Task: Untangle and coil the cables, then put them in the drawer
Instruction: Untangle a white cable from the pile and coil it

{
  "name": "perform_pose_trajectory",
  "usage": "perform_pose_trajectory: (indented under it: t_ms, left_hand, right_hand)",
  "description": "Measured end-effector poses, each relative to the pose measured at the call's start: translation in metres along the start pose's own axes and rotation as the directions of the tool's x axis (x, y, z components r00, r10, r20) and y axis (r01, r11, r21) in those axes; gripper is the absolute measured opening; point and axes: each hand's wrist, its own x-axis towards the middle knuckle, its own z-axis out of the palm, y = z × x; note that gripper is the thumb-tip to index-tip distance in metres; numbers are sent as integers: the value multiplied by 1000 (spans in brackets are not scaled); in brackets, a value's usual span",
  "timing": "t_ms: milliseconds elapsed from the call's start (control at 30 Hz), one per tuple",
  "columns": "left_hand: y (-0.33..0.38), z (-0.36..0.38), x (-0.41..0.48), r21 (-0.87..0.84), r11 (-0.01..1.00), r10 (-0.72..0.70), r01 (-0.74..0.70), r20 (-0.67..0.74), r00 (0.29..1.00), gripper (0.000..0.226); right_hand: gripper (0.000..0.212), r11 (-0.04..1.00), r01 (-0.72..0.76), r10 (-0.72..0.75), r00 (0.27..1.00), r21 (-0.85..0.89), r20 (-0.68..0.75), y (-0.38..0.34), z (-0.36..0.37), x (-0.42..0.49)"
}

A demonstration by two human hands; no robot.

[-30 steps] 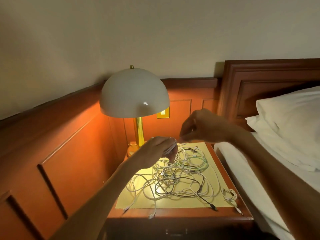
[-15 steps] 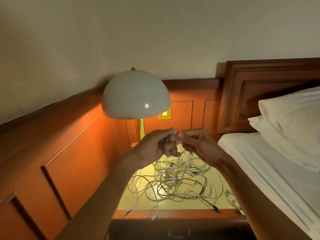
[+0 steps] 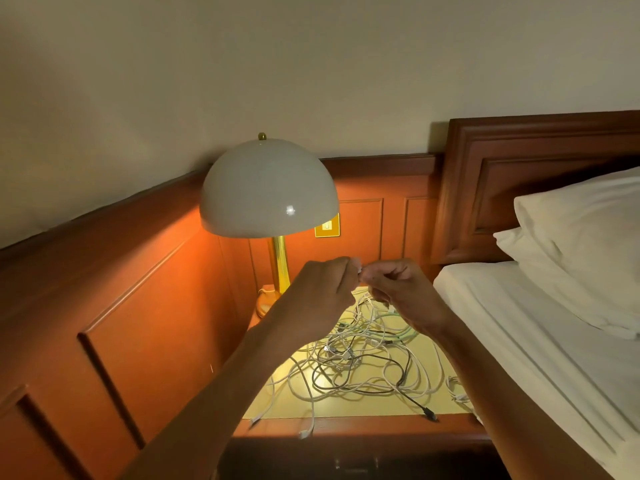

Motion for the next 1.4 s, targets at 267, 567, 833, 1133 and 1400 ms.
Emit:
perform_pose_trajectory:
  t_ms: [267, 567, 833, 1133, 1400]
  left_hand:
    - [-17, 2, 2, -161, 978, 127, -130, -28, 992, 31]
    - [-51, 15, 2, 20, 984, 174, -177, 103, 979, 24]
    - [-26, 16, -3, -647, 762, 134, -7, 147, 980, 44]
    - [-37, 26, 8, -563, 825, -79, 43, -40, 996, 42]
    - [-49, 30, 8, -173, 984, 26, -40, -82, 996, 32]
  right_hand:
    - [19, 965, 83, -72, 996, -250, 54, -21, -15, 8]
    - [21, 894, 30, 97, 961, -447, 257, -25, -33, 11]
    - [13, 996, 63, -63, 998, -62, 8, -21, -21, 4]
    - [18, 980, -151, 112, 956, -130, -270, -4, 17, -5]
    - [15, 941, -236, 174, 953, -244, -250, -7, 16, -8]
